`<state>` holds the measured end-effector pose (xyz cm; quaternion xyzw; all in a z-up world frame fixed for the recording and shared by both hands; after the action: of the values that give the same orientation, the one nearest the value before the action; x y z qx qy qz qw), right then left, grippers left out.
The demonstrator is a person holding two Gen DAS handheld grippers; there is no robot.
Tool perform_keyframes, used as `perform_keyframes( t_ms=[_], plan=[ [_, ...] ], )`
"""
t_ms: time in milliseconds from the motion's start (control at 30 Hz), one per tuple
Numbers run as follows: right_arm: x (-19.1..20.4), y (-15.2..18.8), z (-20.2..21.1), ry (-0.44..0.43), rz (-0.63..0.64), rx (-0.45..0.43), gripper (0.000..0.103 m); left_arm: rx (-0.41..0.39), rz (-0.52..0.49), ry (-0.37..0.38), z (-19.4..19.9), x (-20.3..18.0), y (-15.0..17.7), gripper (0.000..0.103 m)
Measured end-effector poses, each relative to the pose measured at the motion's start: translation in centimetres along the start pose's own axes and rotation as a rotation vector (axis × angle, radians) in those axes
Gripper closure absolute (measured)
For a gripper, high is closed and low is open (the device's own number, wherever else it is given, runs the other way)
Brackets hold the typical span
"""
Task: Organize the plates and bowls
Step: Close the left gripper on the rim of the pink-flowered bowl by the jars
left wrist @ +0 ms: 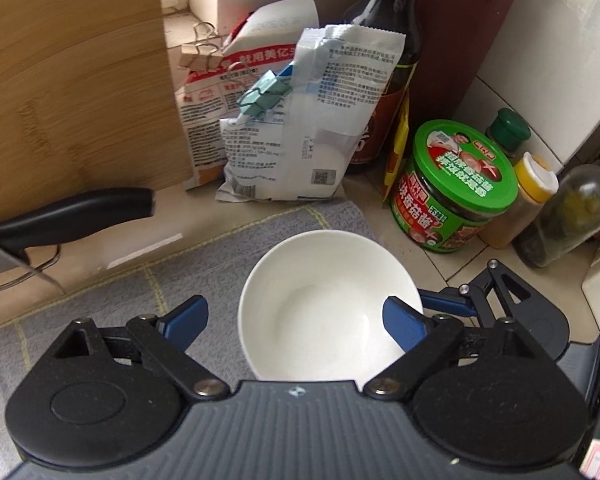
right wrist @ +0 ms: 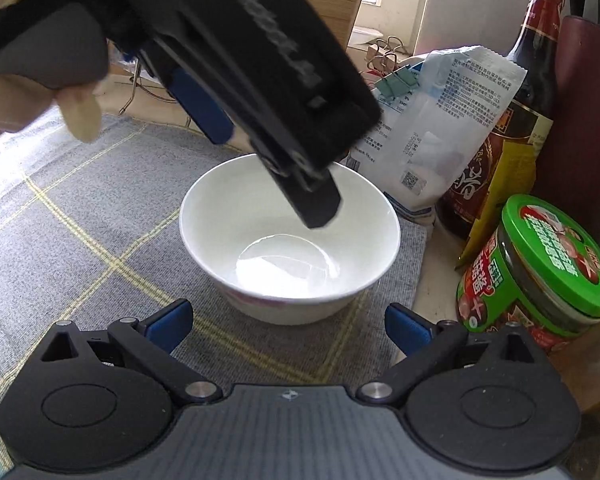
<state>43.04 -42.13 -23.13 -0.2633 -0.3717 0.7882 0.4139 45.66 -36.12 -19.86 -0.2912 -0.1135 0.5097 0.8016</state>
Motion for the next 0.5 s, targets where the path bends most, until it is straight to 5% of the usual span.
perform_keyframes(
  t_ms=[500],
  plan=[
    [0.0,-1.3,-0.9,-0.033,0.018,-0.050,0.003,0.036,0.031,0.026,-2.5,0.0,-0.6,0.022]
  ],
)
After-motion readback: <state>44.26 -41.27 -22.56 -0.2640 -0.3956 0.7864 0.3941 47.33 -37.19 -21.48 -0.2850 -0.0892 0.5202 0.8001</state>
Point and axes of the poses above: each gripper's, at about its wrist camera, not at the fingertips, and z roughly against the way its jaws point, x to its left, y to its underside, the point moved 10 cm from there along -z, roughly the way its jaws point, and after that the axes turned 7 degrees about -x, right-handed, at the moved point
